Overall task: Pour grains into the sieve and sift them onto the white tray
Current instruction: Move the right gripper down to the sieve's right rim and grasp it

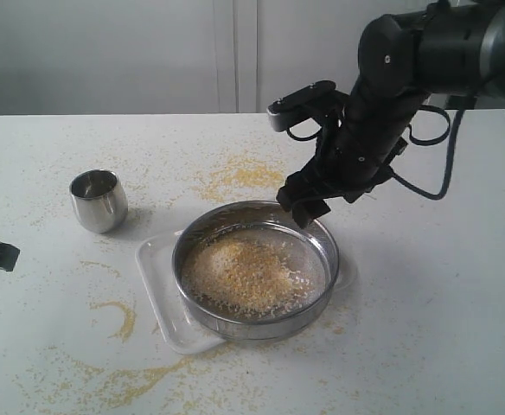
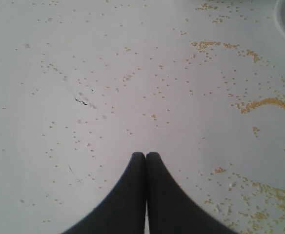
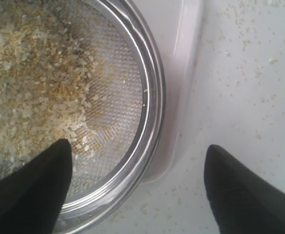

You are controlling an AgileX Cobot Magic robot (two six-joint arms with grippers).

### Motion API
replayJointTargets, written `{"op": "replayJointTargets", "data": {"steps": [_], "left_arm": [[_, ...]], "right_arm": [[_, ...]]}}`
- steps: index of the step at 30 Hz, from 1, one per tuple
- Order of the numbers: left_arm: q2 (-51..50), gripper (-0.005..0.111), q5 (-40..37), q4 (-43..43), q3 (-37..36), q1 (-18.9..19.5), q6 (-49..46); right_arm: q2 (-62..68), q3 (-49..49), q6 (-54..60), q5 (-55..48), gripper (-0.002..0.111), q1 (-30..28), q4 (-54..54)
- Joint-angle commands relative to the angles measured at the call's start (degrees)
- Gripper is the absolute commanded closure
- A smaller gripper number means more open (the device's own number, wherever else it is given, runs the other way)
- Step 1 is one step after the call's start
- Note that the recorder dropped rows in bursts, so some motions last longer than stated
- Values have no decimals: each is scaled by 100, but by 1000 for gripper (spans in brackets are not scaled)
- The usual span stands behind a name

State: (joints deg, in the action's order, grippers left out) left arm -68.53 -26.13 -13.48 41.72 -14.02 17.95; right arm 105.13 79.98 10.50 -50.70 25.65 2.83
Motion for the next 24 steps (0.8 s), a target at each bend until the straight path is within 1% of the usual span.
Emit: {"op": "replayJointTargets", "data": {"steps": [1,13,24], "left_arm": [[57,107,-43,-27,-37,15,0],[57,107,-43,-27,-37,15,0],[57,107,-43,-27,-37,15,0]], "right_arm": [[370,313,-36,-167,39,3,17],[1105,1036,-25,-164,40,3,-15],[1580,1225,-25,-149,40,-7,-340]]}}
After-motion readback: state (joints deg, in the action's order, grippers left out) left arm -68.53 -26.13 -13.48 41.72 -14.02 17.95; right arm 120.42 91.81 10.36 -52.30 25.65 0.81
